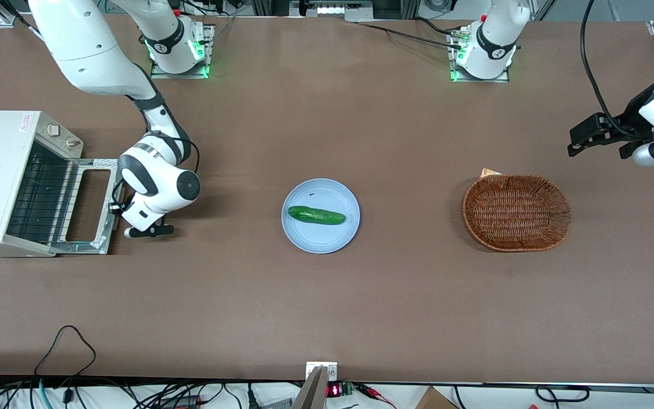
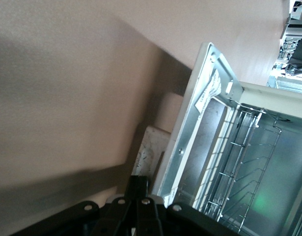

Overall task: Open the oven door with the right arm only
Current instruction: 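Pull the handle outward and down with the right gripper, swinging the door open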

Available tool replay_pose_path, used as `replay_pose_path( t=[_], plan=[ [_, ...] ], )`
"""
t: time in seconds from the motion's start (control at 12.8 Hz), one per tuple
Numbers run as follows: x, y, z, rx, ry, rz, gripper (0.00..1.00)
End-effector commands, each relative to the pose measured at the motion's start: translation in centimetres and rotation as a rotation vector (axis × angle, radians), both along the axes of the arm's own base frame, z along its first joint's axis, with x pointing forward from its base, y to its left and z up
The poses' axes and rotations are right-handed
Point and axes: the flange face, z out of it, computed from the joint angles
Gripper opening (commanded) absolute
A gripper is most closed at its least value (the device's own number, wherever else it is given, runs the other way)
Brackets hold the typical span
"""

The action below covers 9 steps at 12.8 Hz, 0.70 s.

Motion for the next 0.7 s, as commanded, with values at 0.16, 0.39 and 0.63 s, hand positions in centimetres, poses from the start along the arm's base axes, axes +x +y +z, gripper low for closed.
replay_pose_path(
  t=[0.16, 0.39, 0.63],
  plan=[
    [0.6, 0.5, 0.5, 0.025, -0.001, -0.062, 0.01],
    [0.3, 2.3, 0.9, 0.075, 0.006, -0.103, 0.01],
    [0.9, 3.3, 4.3, 0.183, 0.038, -0.163, 0.01]
  ],
)
